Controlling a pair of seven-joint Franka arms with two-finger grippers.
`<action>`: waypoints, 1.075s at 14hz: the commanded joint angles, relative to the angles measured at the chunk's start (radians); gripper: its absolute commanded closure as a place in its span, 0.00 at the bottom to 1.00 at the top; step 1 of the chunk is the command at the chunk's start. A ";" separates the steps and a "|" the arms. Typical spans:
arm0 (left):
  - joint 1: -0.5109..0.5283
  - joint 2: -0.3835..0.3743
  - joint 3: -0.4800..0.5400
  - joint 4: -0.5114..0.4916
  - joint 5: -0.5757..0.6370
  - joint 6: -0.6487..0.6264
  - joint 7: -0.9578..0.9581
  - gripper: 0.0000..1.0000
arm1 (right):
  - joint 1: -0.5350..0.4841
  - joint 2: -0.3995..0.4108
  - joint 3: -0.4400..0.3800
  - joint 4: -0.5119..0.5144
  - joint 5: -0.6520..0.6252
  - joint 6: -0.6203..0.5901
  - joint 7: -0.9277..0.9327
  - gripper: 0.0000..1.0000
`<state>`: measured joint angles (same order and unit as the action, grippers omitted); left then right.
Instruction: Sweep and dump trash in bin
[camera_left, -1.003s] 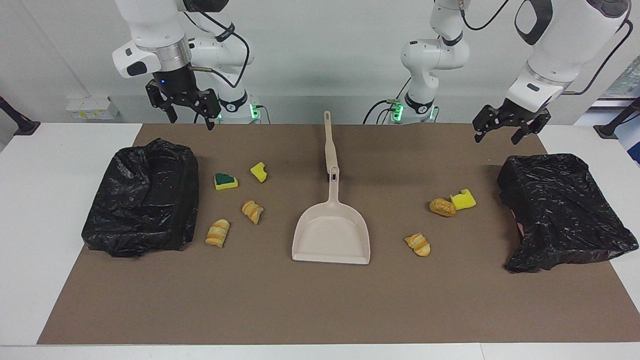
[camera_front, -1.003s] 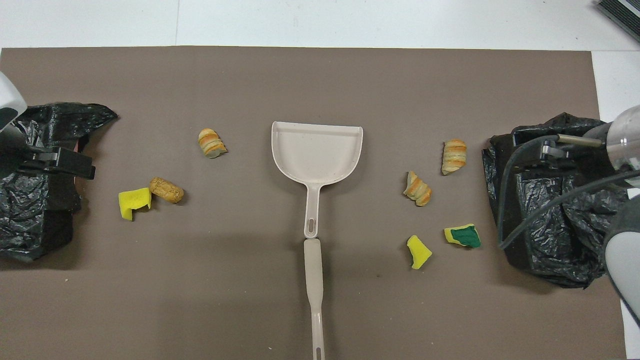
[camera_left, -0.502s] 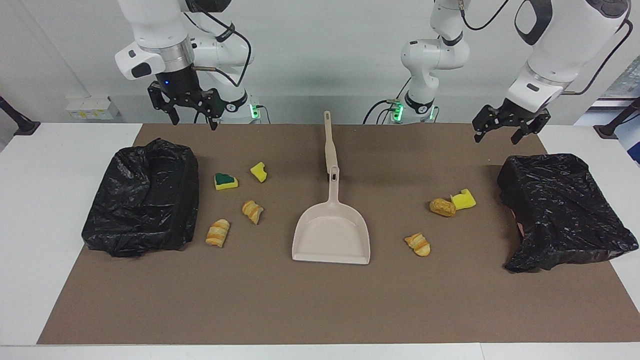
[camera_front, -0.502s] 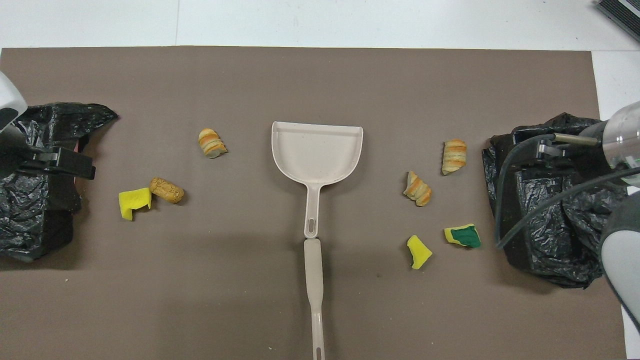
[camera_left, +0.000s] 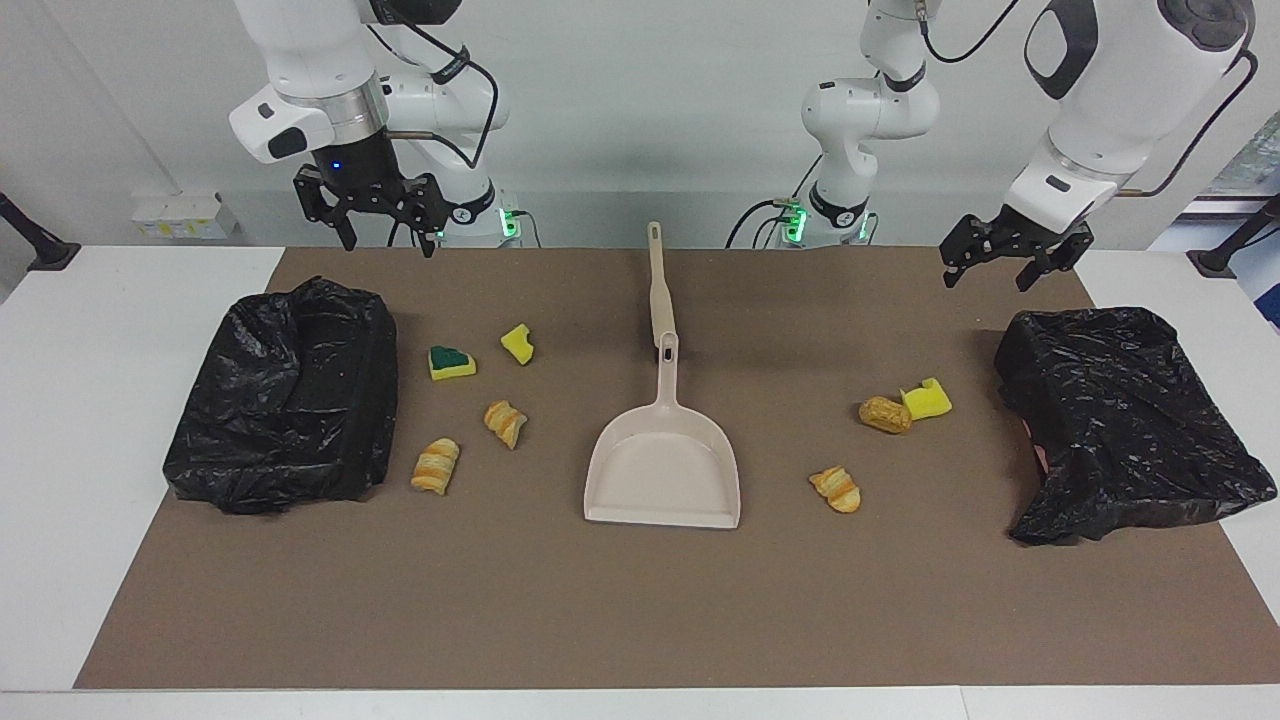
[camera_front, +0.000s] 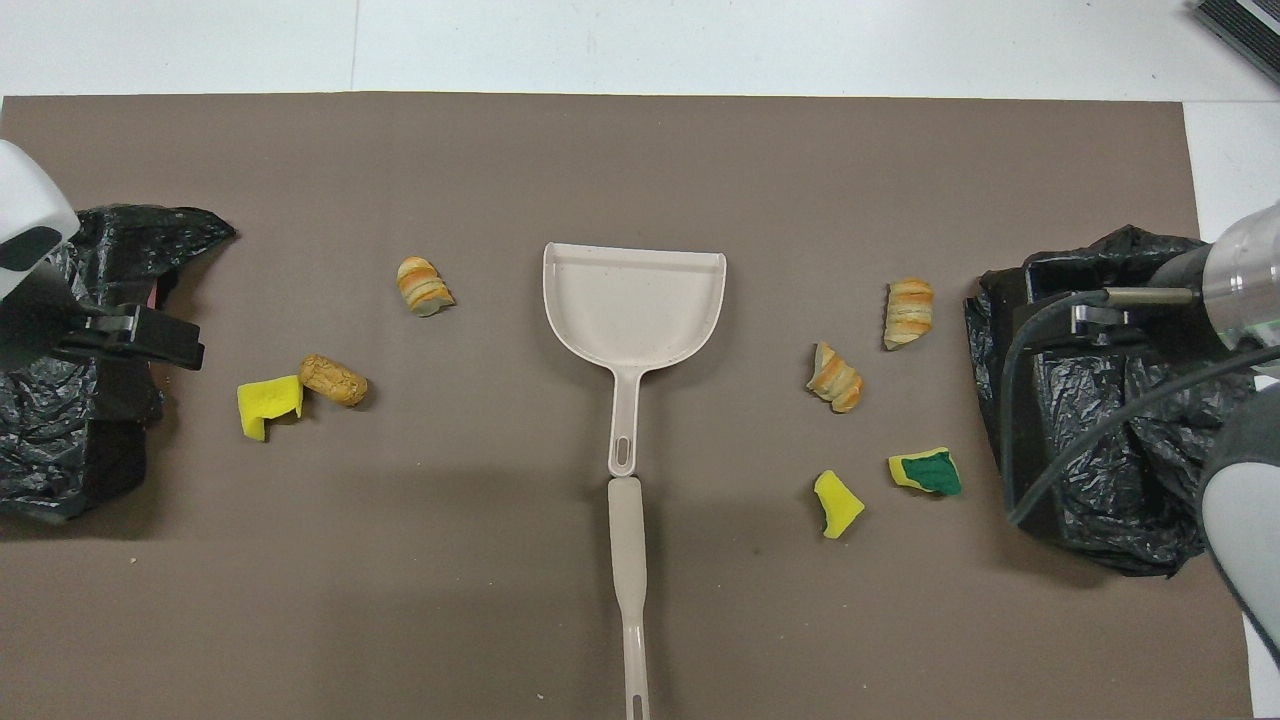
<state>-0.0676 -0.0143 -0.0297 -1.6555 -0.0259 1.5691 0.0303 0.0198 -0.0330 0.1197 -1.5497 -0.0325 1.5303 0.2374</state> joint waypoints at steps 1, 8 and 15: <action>-0.072 -0.088 0.004 -0.177 0.003 0.114 -0.016 0.00 | -0.006 -0.010 -0.003 -0.006 0.019 -0.018 -0.030 0.00; -0.283 -0.194 0.004 -0.557 -0.035 0.389 -0.038 0.00 | 0.008 0.007 0.000 -0.038 0.048 0.028 -0.018 0.00; -0.614 -0.233 0.004 -0.817 -0.074 0.673 -0.346 0.00 | 0.166 0.177 0.012 -0.037 0.043 0.185 0.166 0.00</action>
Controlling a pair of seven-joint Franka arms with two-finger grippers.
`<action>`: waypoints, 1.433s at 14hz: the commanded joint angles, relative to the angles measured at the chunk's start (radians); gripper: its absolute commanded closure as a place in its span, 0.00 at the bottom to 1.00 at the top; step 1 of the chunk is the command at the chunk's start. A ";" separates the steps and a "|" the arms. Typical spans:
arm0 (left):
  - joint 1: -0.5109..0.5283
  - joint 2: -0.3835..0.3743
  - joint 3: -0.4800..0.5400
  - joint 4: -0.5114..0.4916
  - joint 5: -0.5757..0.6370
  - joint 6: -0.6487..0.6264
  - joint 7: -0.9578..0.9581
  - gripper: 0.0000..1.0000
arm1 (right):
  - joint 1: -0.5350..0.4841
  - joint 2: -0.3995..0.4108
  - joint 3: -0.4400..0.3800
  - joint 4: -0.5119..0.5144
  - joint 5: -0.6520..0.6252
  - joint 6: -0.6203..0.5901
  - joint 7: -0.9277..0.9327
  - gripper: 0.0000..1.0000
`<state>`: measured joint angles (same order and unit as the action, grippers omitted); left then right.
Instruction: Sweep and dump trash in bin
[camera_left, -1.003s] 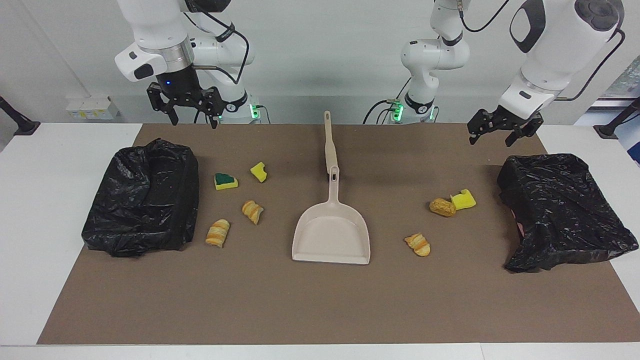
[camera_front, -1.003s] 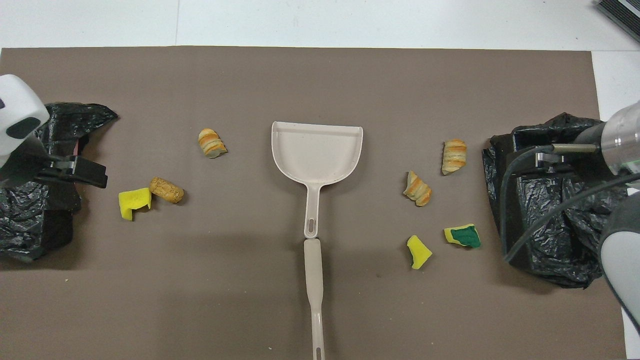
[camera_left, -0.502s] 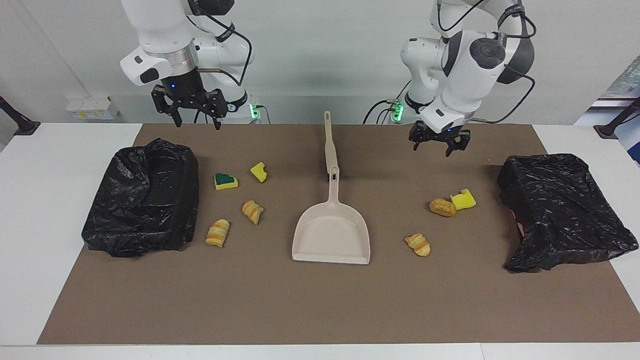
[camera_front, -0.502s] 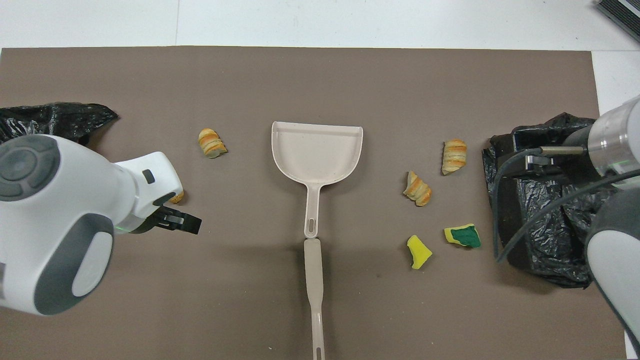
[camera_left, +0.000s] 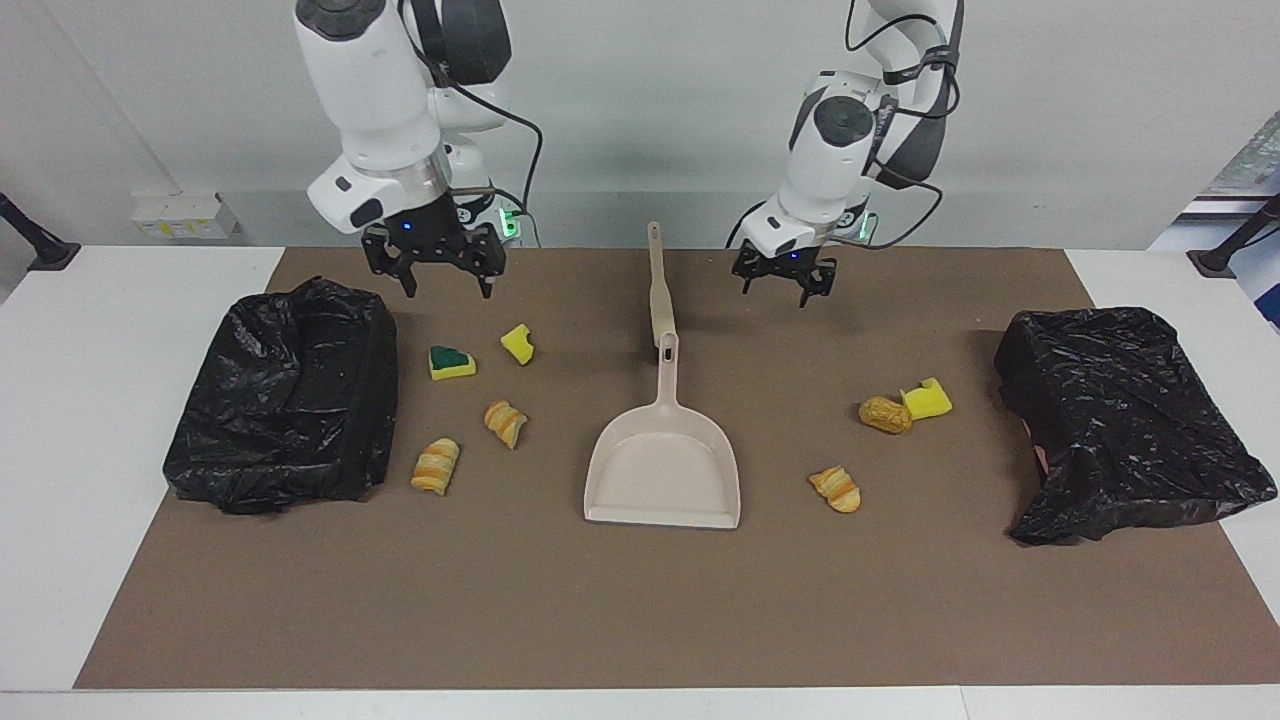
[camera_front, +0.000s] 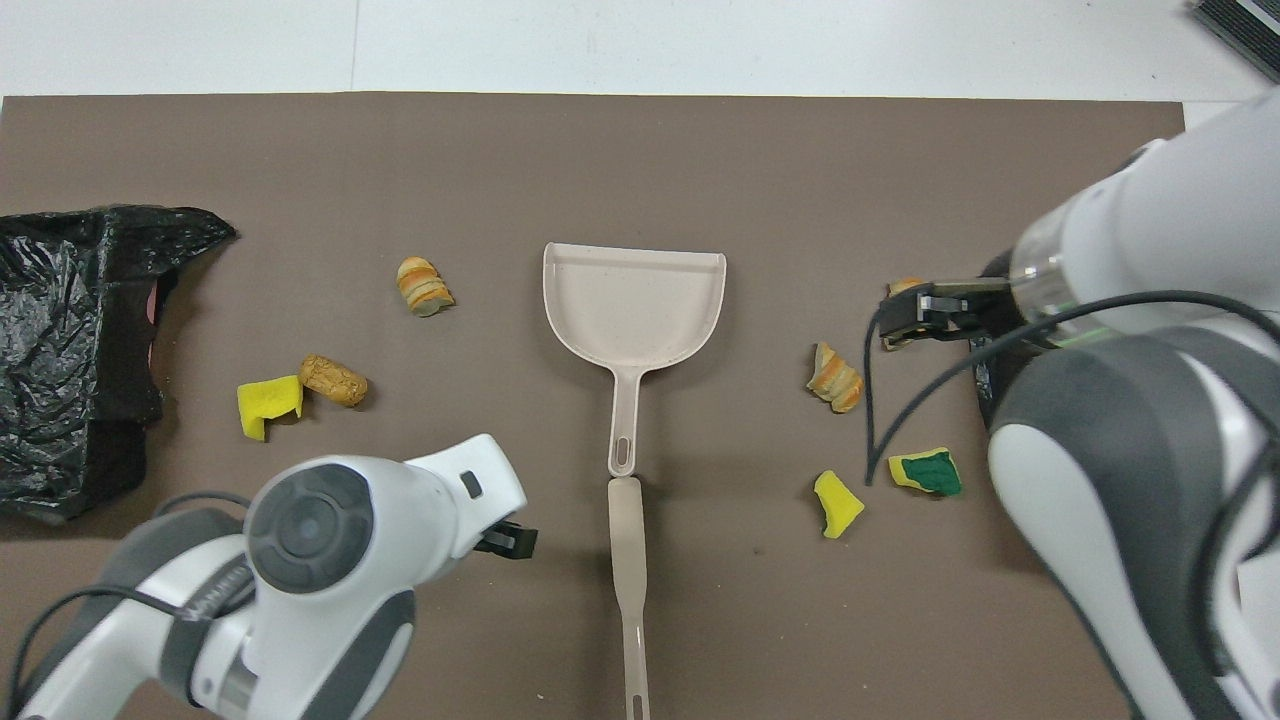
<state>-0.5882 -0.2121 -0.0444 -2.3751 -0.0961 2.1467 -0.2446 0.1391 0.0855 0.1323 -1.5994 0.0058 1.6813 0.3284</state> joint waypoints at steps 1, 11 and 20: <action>-0.131 -0.035 0.018 -0.117 -0.004 0.123 -0.103 0.00 | 0.086 0.097 0.000 0.015 0.005 0.058 0.121 0.00; -0.498 0.146 0.020 -0.107 -0.004 0.346 -0.564 0.00 | 0.362 0.290 0.000 0.025 0.031 0.221 0.379 0.00; -0.426 0.137 0.029 -0.029 0.010 0.243 -0.564 0.37 | 0.405 0.333 0.000 -0.068 0.026 0.317 0.380 0.16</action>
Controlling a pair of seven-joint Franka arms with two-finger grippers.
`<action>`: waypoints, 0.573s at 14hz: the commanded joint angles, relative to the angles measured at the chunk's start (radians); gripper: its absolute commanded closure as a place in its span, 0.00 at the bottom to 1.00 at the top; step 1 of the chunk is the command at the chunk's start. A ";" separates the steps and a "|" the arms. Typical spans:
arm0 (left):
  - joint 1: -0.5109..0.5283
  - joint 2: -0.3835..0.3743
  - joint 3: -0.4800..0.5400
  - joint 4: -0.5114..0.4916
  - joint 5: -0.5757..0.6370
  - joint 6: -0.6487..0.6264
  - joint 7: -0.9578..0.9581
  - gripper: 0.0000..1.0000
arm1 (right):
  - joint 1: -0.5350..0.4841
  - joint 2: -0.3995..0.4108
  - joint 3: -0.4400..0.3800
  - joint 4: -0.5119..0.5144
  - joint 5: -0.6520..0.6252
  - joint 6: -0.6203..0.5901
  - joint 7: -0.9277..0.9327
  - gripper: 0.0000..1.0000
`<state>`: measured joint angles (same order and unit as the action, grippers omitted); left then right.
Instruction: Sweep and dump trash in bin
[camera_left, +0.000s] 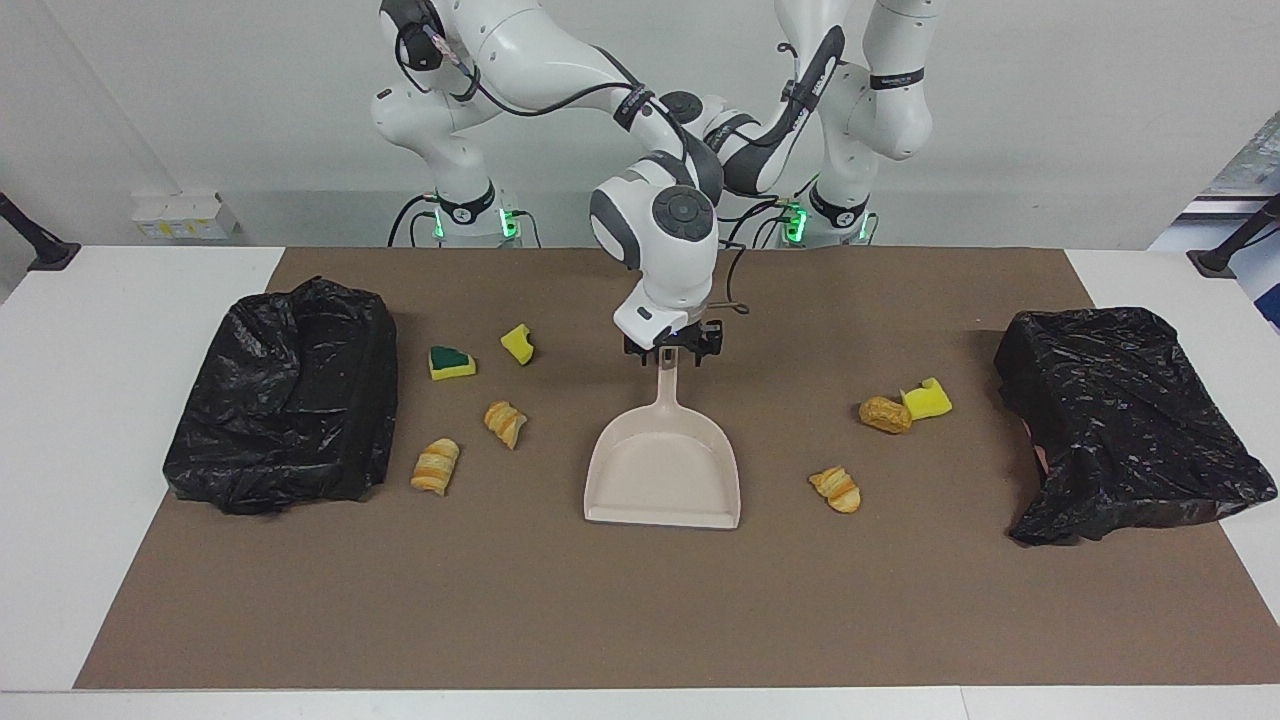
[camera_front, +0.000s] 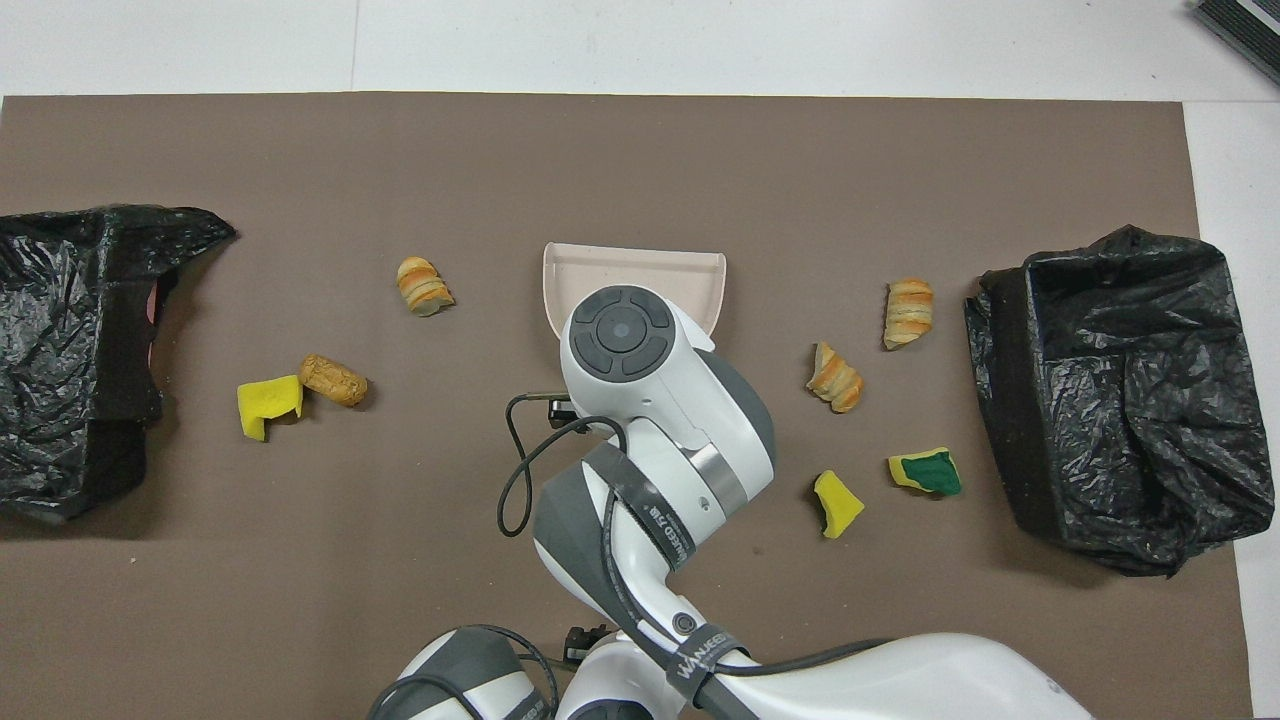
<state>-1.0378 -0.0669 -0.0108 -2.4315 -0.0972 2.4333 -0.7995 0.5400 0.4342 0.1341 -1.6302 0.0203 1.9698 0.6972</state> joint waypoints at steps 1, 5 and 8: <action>0.030 -0.008 -0.006 0.028 0.011 -0.042 -0.007 0.65 | 0.006 -0.022 -0.002 -0.058 0.010 0.037 0.013 0.17; 0.041 -0.011 -0.006 0.028 0.011 -0.089 -0.007 0.89 | 0.005 -0.028 -0.002 -0.071 0.013 0.034 0.019 0.50; 0.048 -0.011 -0.006 0.028 0.011 -0.091 -0.009 1.00 | 0.002 -0.023 -0.004 -0.057 0.013 0.040 0.035 0.91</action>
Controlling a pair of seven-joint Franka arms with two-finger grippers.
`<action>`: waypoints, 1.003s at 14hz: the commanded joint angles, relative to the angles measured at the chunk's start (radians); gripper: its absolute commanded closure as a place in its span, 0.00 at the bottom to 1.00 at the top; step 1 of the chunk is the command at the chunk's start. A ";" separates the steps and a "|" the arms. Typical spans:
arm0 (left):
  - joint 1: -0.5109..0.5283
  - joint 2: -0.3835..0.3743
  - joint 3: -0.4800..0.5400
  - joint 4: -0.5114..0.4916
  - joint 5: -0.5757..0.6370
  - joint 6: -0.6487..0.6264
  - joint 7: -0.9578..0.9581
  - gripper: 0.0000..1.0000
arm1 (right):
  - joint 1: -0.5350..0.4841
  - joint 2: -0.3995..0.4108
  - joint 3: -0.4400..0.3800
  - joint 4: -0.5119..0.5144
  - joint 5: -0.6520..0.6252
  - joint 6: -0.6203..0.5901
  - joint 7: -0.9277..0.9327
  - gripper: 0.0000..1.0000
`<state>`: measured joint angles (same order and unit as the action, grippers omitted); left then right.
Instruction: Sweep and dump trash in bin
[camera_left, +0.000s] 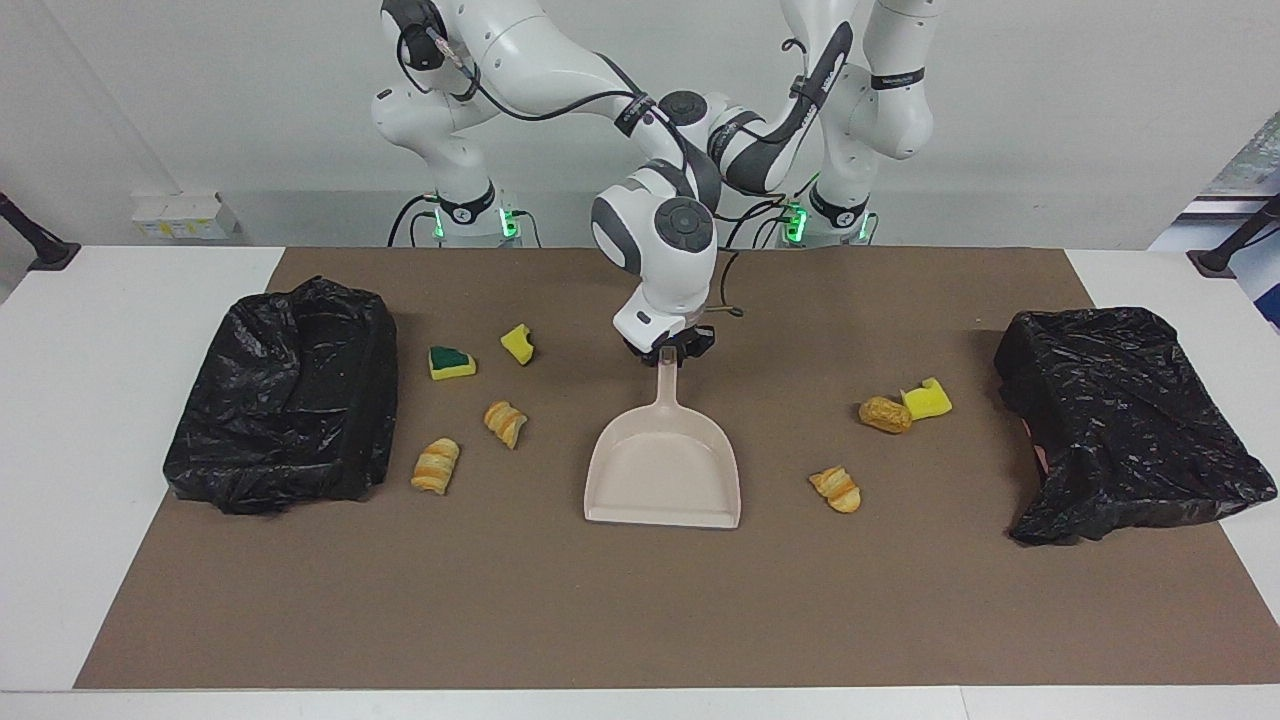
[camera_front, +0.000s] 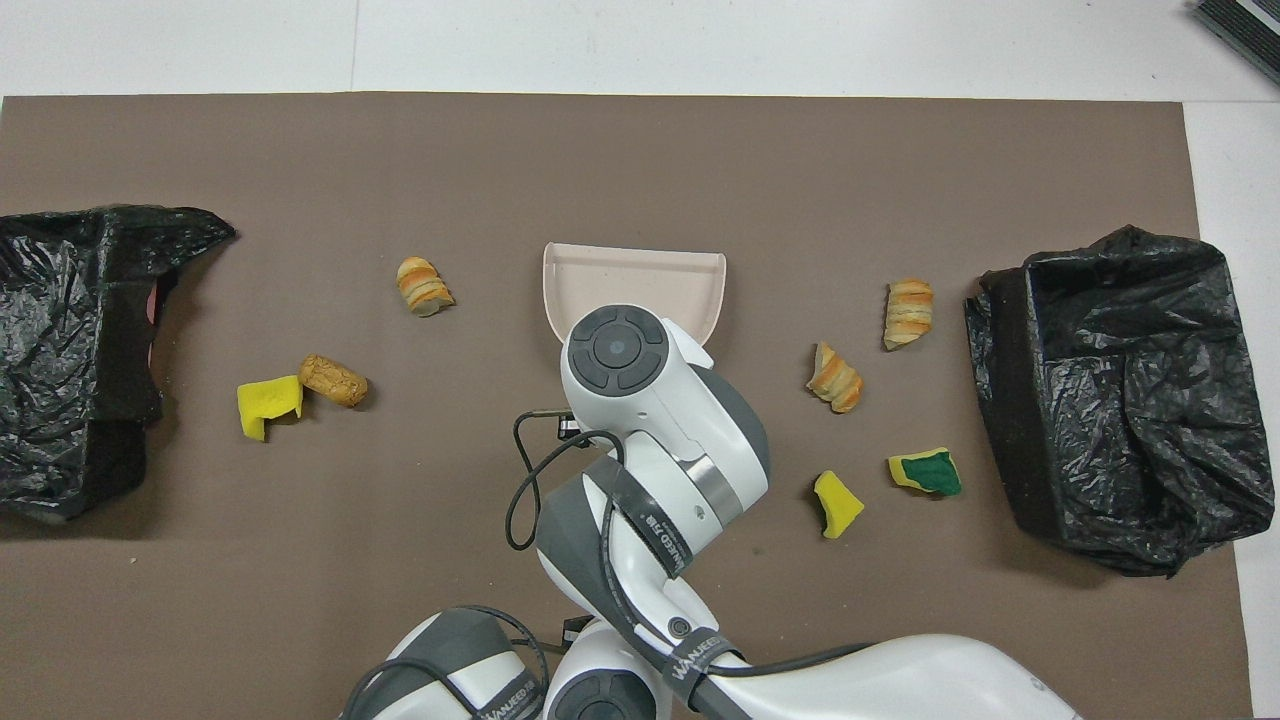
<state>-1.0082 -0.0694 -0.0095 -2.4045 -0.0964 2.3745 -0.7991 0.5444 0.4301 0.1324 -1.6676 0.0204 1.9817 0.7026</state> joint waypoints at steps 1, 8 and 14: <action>0.022 -0.007 -0.007 0.001 0.010 -0.032 -0.009 1.00 | -0.010 -0.022 -0.002 -0.014 0.010 0.029 0.028 1.00; 0.043 -0.004 -0.009 0.001 0.010 -0.020 0.006 0.47 | -0.087 -0.100 -0.004 -0.014 -0.004 0.003 -0.248 1.00; 0.042 -0.007 -0.010 -0.002 0.010 -0.027 0.017 0.61 | -0.185 -0.105 -0.007 -0.009 -0.094 -0.040 -0.905 1.00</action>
<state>-0.9767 -0.0682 -0.0134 -2.4043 -0.0960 2.3656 -0.7919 0.3852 0.3420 0.1170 -1.6609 -0.0201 1.9562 -0.0195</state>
